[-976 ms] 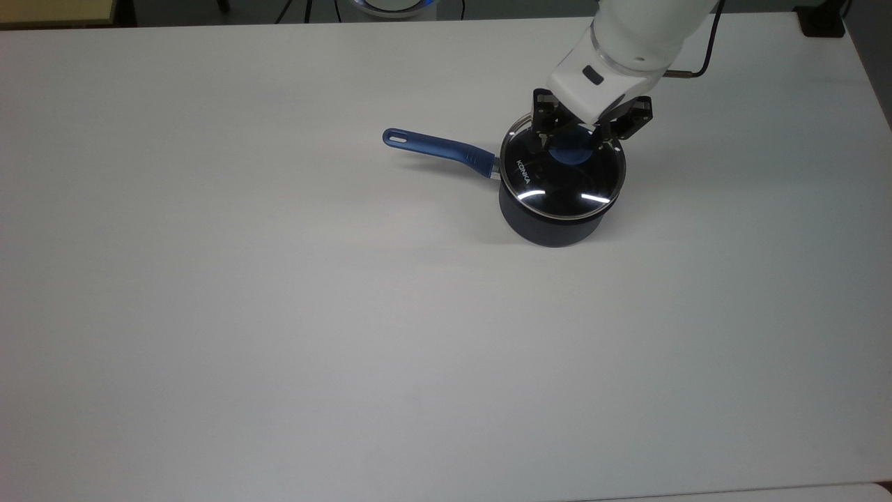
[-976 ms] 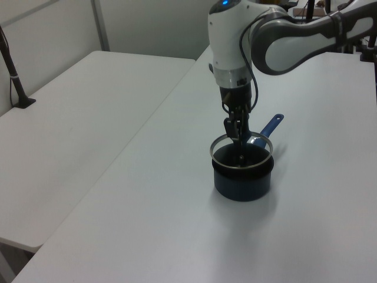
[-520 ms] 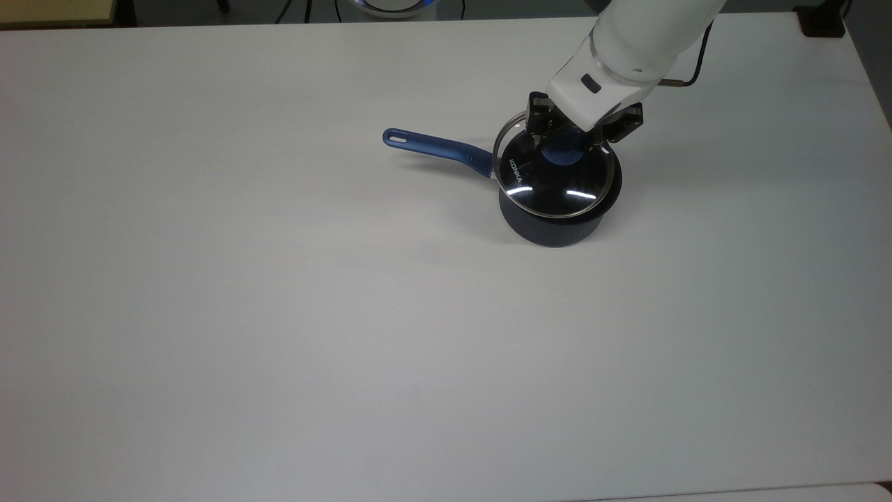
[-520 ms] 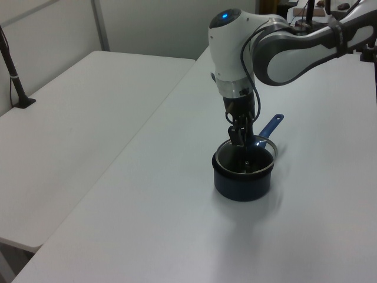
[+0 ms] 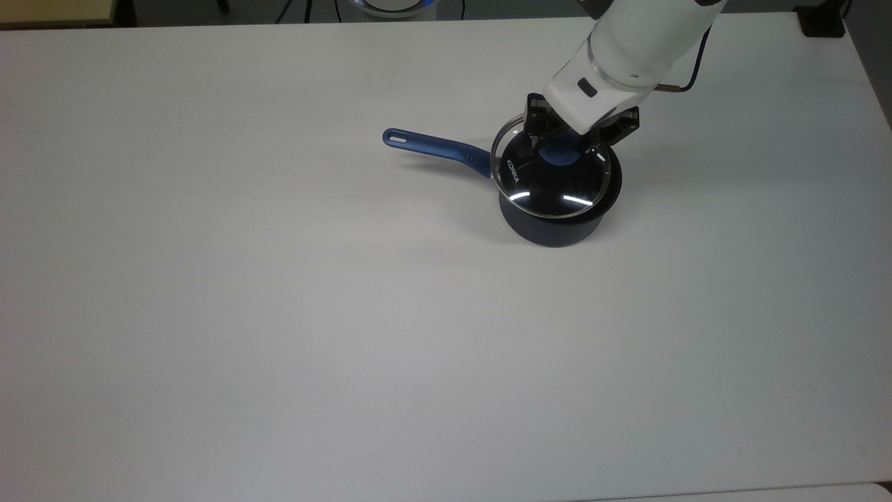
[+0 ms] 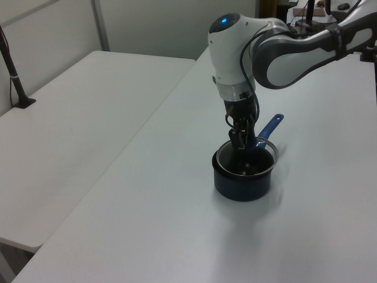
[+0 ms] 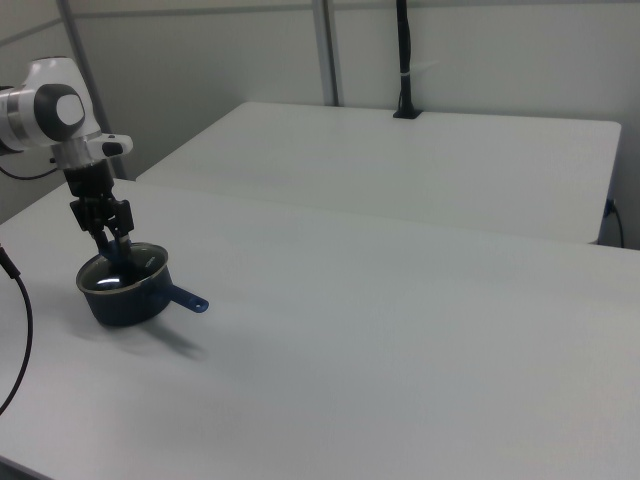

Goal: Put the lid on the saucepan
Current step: 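Lower the lid onto the saucepan rim and settle it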

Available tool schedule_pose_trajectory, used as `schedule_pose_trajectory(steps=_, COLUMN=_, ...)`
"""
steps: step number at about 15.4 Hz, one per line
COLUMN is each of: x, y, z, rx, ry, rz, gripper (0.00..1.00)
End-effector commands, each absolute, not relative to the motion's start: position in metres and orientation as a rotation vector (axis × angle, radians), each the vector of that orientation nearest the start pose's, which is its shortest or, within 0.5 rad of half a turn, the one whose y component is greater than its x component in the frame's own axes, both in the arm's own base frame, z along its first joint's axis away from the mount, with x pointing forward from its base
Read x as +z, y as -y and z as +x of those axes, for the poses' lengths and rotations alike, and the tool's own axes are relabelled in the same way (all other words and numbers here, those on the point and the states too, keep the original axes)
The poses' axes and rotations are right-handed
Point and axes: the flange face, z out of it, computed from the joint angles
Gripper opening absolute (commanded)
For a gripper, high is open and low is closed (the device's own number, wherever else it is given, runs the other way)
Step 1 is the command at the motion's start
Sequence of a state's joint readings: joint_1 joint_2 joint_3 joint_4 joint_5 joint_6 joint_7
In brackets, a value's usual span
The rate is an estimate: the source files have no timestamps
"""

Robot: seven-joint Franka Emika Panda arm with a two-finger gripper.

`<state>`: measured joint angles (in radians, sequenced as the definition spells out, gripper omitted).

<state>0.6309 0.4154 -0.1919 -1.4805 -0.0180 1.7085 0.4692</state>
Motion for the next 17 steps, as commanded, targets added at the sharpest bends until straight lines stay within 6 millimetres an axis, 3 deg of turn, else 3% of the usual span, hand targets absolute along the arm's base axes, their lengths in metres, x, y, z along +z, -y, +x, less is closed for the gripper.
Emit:
schedule_pose_trajectory(steps=1, x=0.4236, y=-0.2935, z=0.5875, rx=0.200, ry=-0.067, rz=-3.325, gripper=0.49)
schedule_pose_trajectory(steps=5, x=0.4177, y=-0.2939, z=0.5846, rx=0.225, ry=-0.064, rz=-3.327, gripper=0.58)
schedule_pose_trajectory(steps=17, x=0.4174, y=-0.2961, z=0.5842, rx=0.268, ry=-0.108, rz=-3.255, gripper=0.56)
